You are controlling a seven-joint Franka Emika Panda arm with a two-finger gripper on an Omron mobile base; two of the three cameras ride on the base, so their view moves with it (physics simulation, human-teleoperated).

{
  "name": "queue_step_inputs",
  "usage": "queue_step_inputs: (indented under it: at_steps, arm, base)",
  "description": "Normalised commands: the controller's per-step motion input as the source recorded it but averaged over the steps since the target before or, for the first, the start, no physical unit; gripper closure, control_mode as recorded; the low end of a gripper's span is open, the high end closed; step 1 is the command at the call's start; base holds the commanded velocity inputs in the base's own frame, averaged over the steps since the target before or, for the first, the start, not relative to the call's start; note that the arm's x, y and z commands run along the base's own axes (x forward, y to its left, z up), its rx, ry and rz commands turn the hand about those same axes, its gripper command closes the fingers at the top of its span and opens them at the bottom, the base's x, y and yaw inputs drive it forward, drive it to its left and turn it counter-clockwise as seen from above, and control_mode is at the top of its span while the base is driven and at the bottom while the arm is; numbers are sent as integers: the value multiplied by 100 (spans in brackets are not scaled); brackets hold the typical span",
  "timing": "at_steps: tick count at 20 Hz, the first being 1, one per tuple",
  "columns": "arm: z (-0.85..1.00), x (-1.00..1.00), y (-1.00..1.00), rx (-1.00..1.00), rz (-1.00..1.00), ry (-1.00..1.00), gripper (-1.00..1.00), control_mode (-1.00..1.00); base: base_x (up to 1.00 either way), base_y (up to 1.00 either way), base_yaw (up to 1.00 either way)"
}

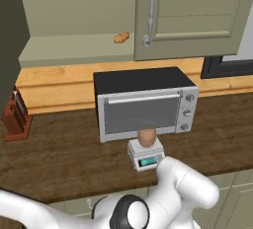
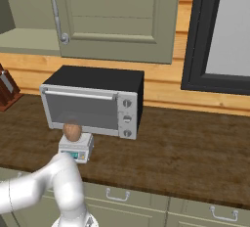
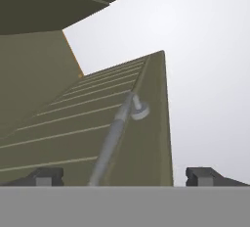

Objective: Pick the honey bottle and place it on the digital scale for weighing, and close the cabinet.

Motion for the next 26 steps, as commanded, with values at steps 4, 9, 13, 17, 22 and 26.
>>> queue_step_inputs:
  at_steps: [4, 9, 13, 17, 22, 26]
  arm:
    - [-2, 27, 39, 0, -2, 2, -100, -100]
    - [-5, 4, 51, 0, 0, 0, -100, -100]
    - [-10, 20, 16, 0, 0, 0, -100, -100]
    - [-47, 33, -22, 13, 0, 0, -100, -100]
    - [-28, 19, -61, 31, 0, 0, -100, -100]
    - [31, 31, -37, 17, 0, 5, -100, -100]
  base:
    - [0, 0, 0]
    - [0, 0, 0]
    - [0, 0, 0]
    - [0, 0, 0]
    - [0, 0, 0]
    - [0, 0, 0]
